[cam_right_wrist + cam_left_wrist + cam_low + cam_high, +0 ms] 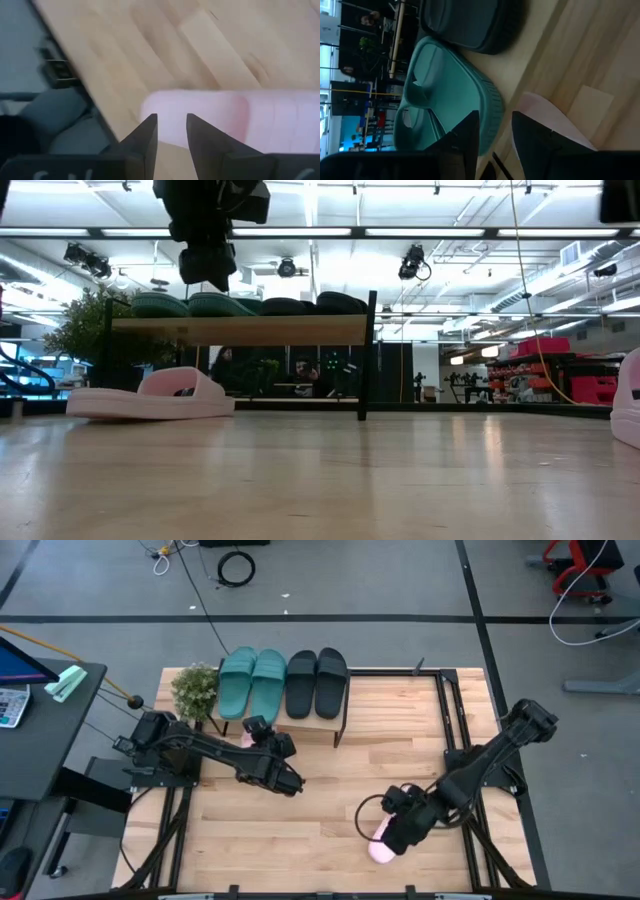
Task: Pick and place slides into the shelf
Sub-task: Put the pink slide under the shelf
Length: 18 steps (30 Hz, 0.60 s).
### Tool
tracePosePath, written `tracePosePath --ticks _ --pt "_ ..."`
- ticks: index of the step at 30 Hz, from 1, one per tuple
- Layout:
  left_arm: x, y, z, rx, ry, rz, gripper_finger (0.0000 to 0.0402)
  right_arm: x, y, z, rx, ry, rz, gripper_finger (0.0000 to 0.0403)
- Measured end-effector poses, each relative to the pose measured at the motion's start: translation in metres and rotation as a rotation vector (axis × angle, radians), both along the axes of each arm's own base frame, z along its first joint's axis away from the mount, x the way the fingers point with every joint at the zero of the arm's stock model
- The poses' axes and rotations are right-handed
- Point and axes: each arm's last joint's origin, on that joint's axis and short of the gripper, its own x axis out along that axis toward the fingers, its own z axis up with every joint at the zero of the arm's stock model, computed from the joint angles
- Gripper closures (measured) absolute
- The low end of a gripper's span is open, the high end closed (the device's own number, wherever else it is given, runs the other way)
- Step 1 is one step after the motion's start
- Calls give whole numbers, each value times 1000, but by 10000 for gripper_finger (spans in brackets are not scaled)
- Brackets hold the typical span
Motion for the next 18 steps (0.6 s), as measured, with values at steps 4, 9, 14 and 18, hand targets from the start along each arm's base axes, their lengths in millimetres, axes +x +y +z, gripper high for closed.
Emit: tracePosePath --ticks 4,9,14,18 --pt "2 6 0 3 -9 22 289 4 10 -21 12 119 -41 292" --pt "3 13 0 0 -43 63 295 7 13 -44 -27 268 0 292" --pt "4 17 0 -4 -60 80 296 -3 3 -49 -105 420 -18 292" --pt "6 17 0 -9 -80 81 298 -8 -2 -50 -172 468 -58 292"
